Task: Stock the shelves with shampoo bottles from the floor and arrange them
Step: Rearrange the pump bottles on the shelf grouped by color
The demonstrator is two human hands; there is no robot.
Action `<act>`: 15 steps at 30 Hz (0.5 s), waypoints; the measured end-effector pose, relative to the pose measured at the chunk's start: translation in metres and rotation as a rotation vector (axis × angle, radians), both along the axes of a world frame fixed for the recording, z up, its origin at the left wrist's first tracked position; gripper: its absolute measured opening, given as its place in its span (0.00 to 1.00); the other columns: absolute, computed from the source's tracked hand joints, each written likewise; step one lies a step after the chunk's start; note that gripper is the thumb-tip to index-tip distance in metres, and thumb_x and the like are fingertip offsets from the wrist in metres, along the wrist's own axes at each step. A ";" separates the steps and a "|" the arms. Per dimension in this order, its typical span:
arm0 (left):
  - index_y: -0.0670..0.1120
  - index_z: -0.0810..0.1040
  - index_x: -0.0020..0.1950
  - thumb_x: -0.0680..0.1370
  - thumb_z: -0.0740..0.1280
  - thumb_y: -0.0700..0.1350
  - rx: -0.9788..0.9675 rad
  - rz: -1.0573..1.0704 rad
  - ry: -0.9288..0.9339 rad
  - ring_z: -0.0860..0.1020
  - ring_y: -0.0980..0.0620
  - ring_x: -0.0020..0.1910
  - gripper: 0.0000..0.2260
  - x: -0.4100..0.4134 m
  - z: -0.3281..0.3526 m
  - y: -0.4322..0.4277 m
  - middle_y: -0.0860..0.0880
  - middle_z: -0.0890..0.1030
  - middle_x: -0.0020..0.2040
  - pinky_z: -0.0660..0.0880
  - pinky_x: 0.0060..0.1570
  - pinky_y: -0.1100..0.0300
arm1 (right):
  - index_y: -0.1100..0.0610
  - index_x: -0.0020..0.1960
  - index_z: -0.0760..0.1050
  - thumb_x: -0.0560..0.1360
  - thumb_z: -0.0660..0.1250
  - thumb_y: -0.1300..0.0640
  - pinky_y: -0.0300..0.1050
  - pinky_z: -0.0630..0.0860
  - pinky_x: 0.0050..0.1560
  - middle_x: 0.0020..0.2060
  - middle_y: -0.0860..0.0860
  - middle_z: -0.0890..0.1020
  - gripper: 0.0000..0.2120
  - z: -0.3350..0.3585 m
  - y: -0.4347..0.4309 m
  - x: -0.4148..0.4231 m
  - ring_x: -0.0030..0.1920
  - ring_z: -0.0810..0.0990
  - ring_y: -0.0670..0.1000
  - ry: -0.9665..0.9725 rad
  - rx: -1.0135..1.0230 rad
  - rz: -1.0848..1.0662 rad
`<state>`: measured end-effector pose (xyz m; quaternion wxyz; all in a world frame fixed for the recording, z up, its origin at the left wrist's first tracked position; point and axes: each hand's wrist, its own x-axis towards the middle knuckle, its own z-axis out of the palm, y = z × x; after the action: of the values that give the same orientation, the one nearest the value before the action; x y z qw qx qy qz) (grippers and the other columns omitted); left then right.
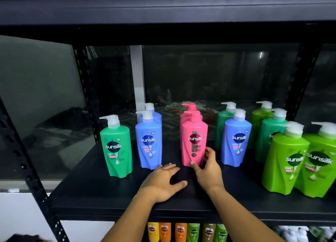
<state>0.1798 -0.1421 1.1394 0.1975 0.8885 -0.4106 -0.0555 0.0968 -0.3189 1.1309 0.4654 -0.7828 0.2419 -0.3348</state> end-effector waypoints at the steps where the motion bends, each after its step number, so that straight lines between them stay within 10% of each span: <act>1: 0.57 0.64 0.80 0.76 0.62 0.70 0.000 0.001 0.000 0.54 0.59 0.81 0.34 0.000 0.000 0.000 0.61 0.60 0.81 0.53 0.79 0.57 | 0.49 0.70 0.64 0.73 0.75 0.59 0.37 0.71 0.55 0.48 0.32 0.74 0.30 0.000 0.000 0.000 0.52 0.76 0.39 0.003 0.002 -0.001; 10: 0.54 0.70 0.77 0.81 0.61 0.64 -0.013 0.005 -0.078 0.61 0.57 0.79 0.26 -0.003 0.001 0.008 0.56 0.66 0.79 0.60 0.76 0.60 | 0.52 0.68 0.67 0.70 0.78 0.53 0.45 0.74 0.58 0.57 0.47 0.76 0.32 0.002 0.003 -0.004 0.54 0.75 0.46 0.011 -0.068 -0.081; 15: 0.53 0.79 0.63 0.81 0.63 0.57 -0.168 0.172 -0.182 0.78 0.51 0.59 0.14 -0.009 -0.004 0.044 0.55 0.80 0.62 0.75 0.58 0.57 | 0.54 0.68 0.67 0.66 0.80 0.52 0.53 0.76 0.60 0.57 0.50 0.76 0.35 0.000 0.012 -0.011 0.57 0.76 0.52 0.039 -0.158 -0.129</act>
<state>0.1711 -0.0984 1.1358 0.2373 0.9020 -0.3525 0.0769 0.0863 -0.3071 1.1310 0.3748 -0.8063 0.2736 -0.3668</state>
